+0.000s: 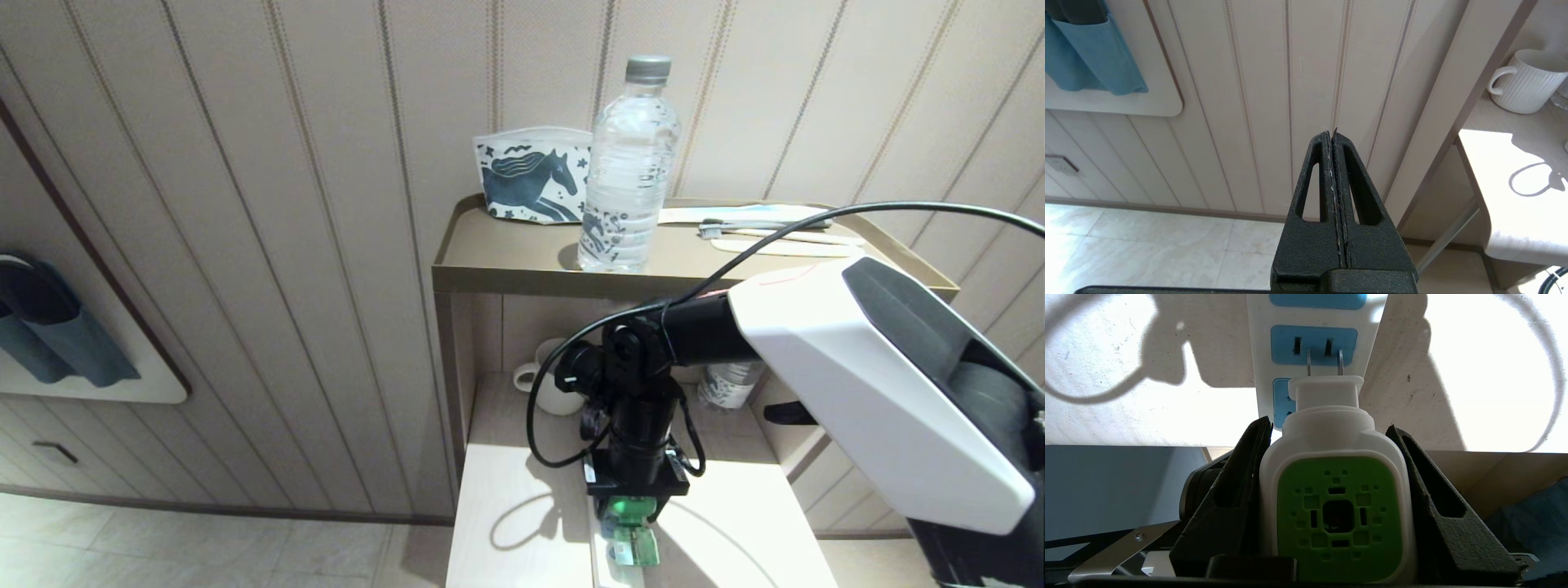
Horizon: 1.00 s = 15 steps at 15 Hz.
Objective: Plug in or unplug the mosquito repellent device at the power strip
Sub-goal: Insert the plug into the socket
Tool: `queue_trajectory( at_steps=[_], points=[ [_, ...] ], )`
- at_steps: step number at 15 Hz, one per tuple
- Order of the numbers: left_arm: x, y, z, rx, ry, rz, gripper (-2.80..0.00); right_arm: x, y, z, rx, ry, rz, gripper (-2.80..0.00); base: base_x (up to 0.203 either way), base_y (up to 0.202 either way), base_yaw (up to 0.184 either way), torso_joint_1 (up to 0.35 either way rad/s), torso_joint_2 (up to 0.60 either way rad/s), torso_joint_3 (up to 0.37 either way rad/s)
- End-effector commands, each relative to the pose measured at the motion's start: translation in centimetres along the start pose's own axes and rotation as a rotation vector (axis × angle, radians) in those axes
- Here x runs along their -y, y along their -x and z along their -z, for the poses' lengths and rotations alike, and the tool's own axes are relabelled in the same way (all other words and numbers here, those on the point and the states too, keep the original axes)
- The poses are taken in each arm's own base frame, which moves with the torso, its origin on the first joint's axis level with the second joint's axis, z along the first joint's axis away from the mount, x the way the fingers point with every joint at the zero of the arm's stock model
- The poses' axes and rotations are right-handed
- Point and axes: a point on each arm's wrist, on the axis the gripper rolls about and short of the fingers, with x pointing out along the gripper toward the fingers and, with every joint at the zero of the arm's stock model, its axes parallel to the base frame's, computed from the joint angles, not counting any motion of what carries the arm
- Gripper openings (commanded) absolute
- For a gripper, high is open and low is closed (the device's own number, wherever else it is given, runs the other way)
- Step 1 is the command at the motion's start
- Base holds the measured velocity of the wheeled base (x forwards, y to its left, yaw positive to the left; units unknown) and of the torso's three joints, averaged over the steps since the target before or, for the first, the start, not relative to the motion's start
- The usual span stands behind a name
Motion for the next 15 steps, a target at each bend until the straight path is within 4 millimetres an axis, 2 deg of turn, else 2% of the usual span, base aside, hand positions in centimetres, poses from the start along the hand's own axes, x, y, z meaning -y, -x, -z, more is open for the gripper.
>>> queue_trajectory(
  at_steps=[1,10,15],
  points=[
    [0.00,-0.01,0.00,-0.002,0.000,-0.001,-2.80,-0.04,-0.32,0.05,-0.014,-0.002,0.005,-2.80,0.000,0.000,0.000,0.000,0.00,0.000],
    [0.00,-0.01,0.00,-0.002,0.000,-0.001,-2.80,-0.44,0.37,0.59,-0.022,0.008,-0.028,-2.80,0.000,0.000,0.000,0.000,0.00,0.000],
    [0.00,-0.01,0.00,-0.002,0.000,-0.001,-2.80,-0.13,-0.32,0.14,-0.033,-0.006,-0.019,-2.80,0.000,0.000,0.000,0.000,0.00,0.000]
  ],
)
